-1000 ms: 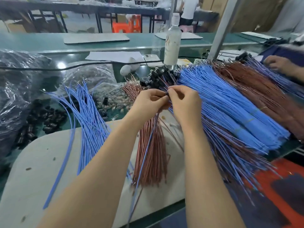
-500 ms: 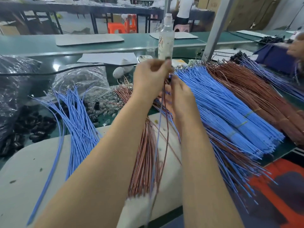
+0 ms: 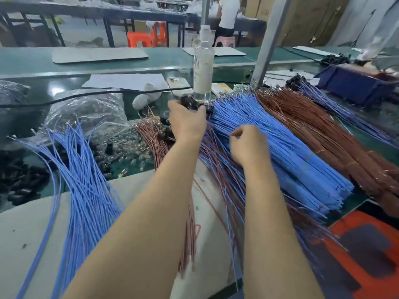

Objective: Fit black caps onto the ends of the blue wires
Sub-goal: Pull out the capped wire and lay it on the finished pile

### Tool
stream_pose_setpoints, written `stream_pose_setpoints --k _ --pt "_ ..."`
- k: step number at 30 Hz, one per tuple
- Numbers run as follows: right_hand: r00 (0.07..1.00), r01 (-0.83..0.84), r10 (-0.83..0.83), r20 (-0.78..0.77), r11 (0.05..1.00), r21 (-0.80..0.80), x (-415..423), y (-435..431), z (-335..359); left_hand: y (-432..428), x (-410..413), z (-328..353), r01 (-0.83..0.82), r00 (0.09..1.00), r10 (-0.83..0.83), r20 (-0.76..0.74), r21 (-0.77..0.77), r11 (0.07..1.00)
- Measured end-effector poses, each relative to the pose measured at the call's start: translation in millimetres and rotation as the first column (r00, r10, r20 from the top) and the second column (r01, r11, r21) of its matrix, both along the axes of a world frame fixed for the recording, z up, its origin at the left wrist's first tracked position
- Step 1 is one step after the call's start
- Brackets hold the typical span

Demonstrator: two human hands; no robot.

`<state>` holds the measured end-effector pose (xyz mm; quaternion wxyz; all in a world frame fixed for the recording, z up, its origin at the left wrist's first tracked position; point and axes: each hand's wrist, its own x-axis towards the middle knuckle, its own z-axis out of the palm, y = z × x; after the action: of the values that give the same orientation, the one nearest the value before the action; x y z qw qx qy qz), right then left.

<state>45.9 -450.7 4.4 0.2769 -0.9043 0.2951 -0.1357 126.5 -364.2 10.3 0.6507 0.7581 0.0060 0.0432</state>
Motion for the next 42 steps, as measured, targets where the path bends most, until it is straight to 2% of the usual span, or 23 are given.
stream_pose_setpoints --k 2,5,8,10,13,18,23,29,35,40,42 --pt "0.999 0.016 -0.016 -0.045 1.000 -0.003 5 4 -20 -1 -6 -11 0.021 0.998 -0.022 0.062 0.025 0.999" --pt "0.997 0.074 -0.075 0.025 0.997 0.024 9 9 -33 3 -14 -14 0.054 0.983 -0.073 0.167 0.112 0.992" --pt "0.949 0.065 -0.076 0.307 0.997 0.047 13 28 -23 20 -16 -10 0.077 0.968 -0.105 0.229 0.125 0.989" --pt "0.862 0.009 -0.025 0.507 0.999 0.034 17 53 -10 41 -14 -4 0.054 0.969 -0.061 0.240 0.034 0.998" --pt "0.792 -0.188 0.107 0.602 0.979 0.074 26 103 -2 88 -13 1 -0.047 0.972 0.069 0.226 -0.102 0.994" --pt "0.772 -0.580 0.468 0.430 0.795 0.175 42 192 -16 194 -19 -4 -0.251 0.938 0.293 0.186 -0.219 0.943" --pt "0.711 -0.701 0.677 0.191 0.705 0.110 52 276 -34 289 -36 -13 -0.377 0.899 0.432 0.076 -0.369 0.850" --pt "0.727 -0.687 0.686 0.027 0.727 0.011 59 326 -39 338 -54 -5 -0.384 0.867 0.482 0.129 -0.444 0.810" --pt "0.690 -0.720 0.710 -0.141 0.693 -0.033 57 344 -43 344 -57 1 -0.339 0.875 0.466 0.131 -0.521 0.783" --pt "0.660 -0.734 0.712 -0.239 0.679 -0.006 56 352 -41 335 -54 -2 -0.322 0.883 0.449 0.137 -0.519 0.792" --pt "0.690 -0.702 0.683 -0.240 0.712 0.007 58 353 -39 330 -53 -4 -0.326 0.886 0.444 0.135 -0.500 0.802"
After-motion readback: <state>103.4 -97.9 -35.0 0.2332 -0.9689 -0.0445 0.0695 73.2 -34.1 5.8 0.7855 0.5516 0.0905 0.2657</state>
